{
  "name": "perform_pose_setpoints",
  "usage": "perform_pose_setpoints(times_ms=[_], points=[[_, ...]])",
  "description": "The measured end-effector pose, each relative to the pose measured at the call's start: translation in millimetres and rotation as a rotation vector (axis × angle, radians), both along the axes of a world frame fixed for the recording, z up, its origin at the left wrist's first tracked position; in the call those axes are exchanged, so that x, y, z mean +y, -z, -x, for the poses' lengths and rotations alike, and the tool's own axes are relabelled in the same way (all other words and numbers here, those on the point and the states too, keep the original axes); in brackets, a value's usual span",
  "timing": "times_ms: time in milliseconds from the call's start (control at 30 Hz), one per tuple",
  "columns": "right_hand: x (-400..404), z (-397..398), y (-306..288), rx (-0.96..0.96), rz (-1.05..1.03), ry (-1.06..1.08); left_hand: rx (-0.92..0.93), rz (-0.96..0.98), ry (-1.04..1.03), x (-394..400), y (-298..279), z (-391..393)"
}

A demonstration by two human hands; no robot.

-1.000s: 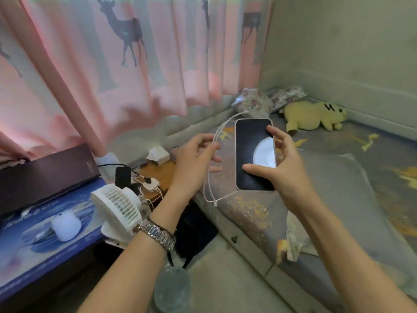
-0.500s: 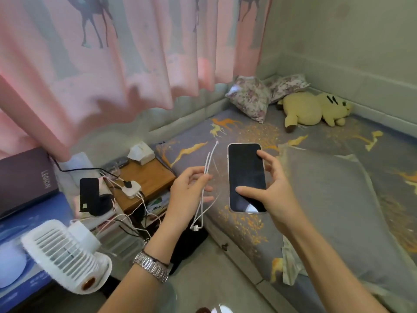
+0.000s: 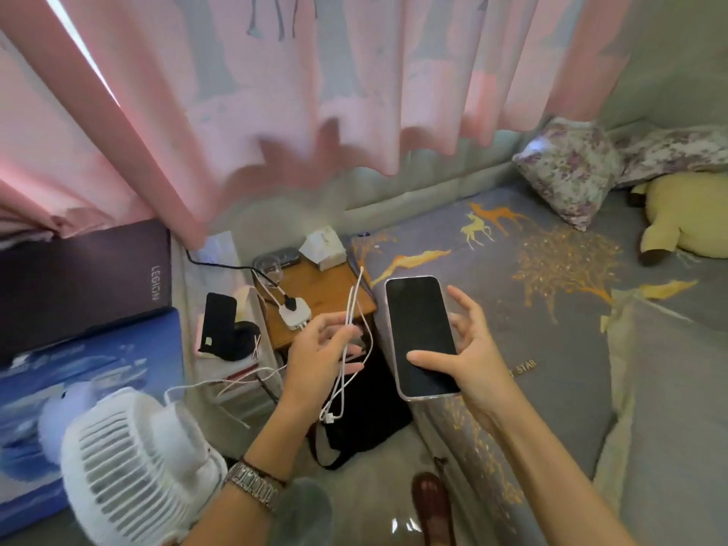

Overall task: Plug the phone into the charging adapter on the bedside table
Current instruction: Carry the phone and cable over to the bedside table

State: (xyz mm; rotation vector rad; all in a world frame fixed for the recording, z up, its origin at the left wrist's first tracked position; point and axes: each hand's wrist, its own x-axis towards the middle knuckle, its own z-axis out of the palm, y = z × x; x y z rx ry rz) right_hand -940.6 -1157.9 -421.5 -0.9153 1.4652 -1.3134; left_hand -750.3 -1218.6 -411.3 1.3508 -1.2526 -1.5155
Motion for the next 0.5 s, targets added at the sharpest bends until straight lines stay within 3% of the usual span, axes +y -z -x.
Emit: perform_pose_setpoints(times_ms=[500], points=[[-173, 53, 72, -0.164, -0.119, -0.347, -0.062, -0.142, -0.38, -98, 62, 31]])
